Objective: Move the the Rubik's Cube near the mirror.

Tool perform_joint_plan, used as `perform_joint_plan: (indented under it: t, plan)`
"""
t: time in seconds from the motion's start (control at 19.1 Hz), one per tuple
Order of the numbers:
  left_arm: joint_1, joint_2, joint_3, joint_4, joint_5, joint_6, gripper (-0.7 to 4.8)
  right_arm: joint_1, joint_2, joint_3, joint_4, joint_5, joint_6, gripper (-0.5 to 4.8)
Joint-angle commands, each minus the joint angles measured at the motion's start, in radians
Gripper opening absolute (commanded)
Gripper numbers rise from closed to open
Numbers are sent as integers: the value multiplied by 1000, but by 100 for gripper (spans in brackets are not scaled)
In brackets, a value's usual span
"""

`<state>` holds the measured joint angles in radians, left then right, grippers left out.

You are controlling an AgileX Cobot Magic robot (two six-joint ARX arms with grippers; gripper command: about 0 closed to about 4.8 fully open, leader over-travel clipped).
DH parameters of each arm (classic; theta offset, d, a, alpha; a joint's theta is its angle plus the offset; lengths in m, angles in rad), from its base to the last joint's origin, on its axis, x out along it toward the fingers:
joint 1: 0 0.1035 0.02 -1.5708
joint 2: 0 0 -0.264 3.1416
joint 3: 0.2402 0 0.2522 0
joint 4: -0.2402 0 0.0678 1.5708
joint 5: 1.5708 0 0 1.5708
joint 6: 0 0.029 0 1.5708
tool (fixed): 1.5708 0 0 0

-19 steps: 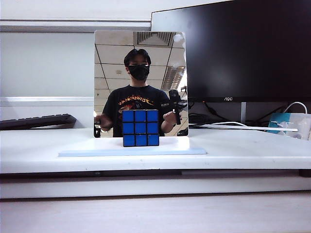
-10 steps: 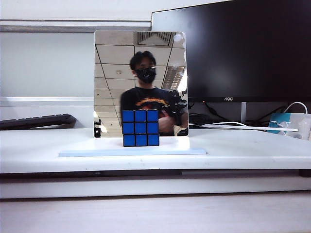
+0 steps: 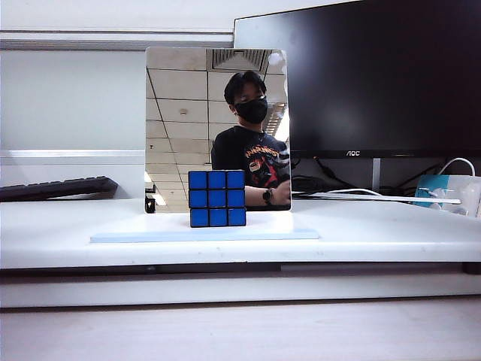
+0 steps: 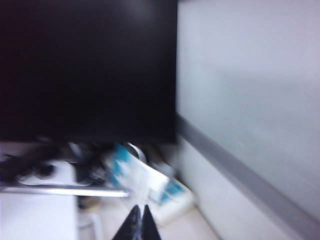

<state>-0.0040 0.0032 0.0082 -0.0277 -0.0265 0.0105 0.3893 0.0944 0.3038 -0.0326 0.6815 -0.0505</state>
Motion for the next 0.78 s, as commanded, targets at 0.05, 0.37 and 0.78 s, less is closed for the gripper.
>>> perform_joint_plan:
  t: [0.05,0.37,0.78]
  plan:
    - [-2,0,1,6,4,4,22,-77,-15,-167,148,-319,2,-5]
    - [-2,0,1,6,5,4,22,-224,-92,-296,142,-589,97,-5]
    - [-2,0,1,6,5,4,22,-294,-92,-296,141,-633,97,-5]
